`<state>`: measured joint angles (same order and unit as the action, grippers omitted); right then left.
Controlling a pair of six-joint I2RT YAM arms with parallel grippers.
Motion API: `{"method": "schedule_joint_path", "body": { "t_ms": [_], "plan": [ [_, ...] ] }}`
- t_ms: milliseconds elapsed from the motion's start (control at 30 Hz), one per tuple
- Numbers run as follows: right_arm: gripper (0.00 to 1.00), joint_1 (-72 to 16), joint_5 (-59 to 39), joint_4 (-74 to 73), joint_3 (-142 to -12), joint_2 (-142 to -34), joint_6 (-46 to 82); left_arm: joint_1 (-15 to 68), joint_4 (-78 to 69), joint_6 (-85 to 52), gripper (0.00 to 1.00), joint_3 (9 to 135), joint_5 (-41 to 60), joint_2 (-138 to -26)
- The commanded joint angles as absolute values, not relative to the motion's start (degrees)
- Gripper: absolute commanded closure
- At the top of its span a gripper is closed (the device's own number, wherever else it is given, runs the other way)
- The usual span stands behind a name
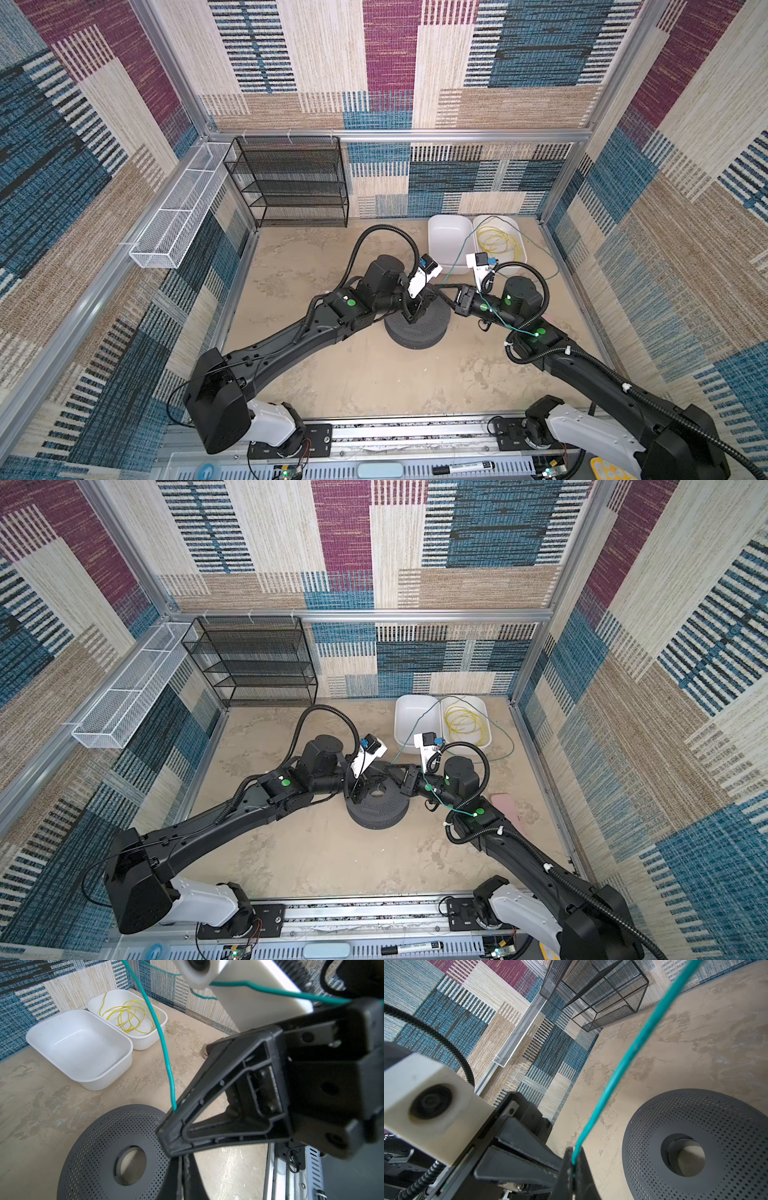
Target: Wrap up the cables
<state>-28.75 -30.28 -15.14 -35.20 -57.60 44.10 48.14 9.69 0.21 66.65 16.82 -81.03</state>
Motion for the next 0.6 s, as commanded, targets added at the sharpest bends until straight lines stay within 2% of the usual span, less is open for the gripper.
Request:
{"method": "schedule_joint_path", "body": {
  "t_ms": [0,67,133,233,300,567],
  "plan": [
    [1.0,-28.79,-29.53,-17.23,-35.73,-56.96,44.58,48.1,8.64,0.26,0.99,67.14,15.95,-80.78],
    [1.0,-28.75,-29.29,-17.15,-35.94,-56.87,44.52,48.15,8.38,0.35,0.97,66.55,15.37,-80.16],
    [1.0,-28.76,-29.32,-17.3,-36.19,-57.08,44.84,48.15,7.96,0.27,0.9,65.61,14.68,-79.23],
    [1.0,-28.74,-29.26,-17.61,-36.34,-57.27,44.91,48.15,7.26,0.33,0.92,64.48,14.63,-78.07],
    [1.0,-28.78,-29.38,-18.17,-36.28,-57.46,45.33,48.09,6.88,0.35,1.0,63.88,14.42,-77.62],
    [1.0,-28.75,-30.36,-18.71,-36.59,-57.52,45.79,48.09,6.0,0.18,1.0,63.1,14.75,-77.11]
  ]
}}
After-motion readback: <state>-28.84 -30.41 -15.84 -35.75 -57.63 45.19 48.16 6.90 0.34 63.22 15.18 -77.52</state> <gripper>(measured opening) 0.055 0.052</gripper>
